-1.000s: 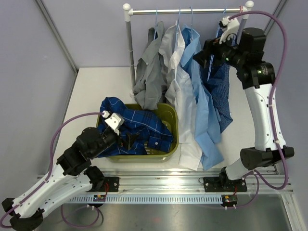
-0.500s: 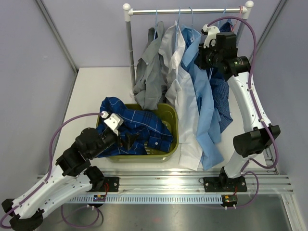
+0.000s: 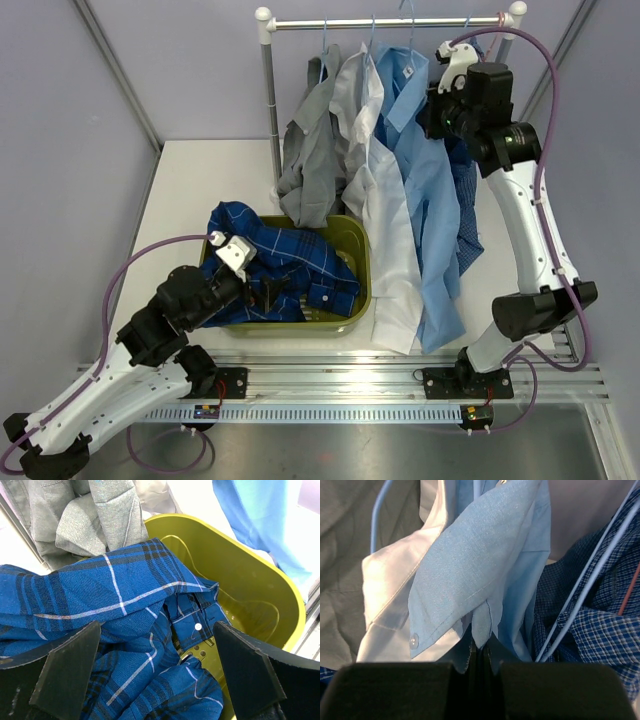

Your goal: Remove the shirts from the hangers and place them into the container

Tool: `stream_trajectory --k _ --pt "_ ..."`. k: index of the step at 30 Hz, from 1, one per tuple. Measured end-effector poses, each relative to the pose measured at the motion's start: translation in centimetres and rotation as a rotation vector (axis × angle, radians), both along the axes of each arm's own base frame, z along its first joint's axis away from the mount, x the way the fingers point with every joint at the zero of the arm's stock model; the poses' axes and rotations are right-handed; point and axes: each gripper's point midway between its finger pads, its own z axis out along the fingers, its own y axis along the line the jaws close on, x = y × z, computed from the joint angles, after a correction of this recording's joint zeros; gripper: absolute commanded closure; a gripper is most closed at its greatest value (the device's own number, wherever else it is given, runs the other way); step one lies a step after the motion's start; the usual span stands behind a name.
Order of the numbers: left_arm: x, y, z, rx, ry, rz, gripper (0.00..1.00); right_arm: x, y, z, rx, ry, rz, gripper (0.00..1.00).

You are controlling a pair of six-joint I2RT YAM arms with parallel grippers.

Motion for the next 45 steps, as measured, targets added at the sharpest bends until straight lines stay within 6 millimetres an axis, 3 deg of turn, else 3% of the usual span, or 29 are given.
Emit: stream_trajectory --k 4,8,17,23,27,33,35,40,45 --pt "0.0 0.0 0.0 0.0 0.0 0.0 0.01 -1.7 -0.4 2.4 0.016 -0.061 -0.001 1.0" --pt "0.0 0.0 0.0 0.0 0.0 0.0 0.01 -3.6 -0.9 3.1 0.018 -0.087 0.001 1.0" --pt "-0.1 -0.1 0.0 0.0 -0.003 -0.008 0.01 -9.7 -3.1 -0.1 -0.121 -0.093 0.06 1.0" --pt "-0.1 -1.2 0.9 0.009 -0.02 -0.062 0.01 -14.7 -7.1 -3.5 -0.24 -0.047 0.039 1.0" --pt "0.4 -2.9 2.8 0.017 -0.033 -0.123 0.01 -18.8 -9.7 -4.6 -0.317 -0.013 0.03 1.0" --pt "1.1 -6.6 6.1 0.001 -0.072 -0.248 0.01 -26.0 -8.1 -4.3 -0.373 -0.032 0.241 1.0" --pt "1.3 -8.0 7.0 -0.009 -0.078 -0.295 0.01 -28.3 -7.3 -3.1 -0.38 -0.071 0.31 1.0" --pt "1.8 -11.9 9.5 -0.058 -0.108 -0.386 0.01 -31.9 -5.3 1.2 -0.364 -0.226 0.42 1.0" --pt "1.7 -15.6 12.3 -0.159 -0.125 -0.441 0.01 -33.5 -3.6 3.1 -0.303 -0.269 0.503 1.0"
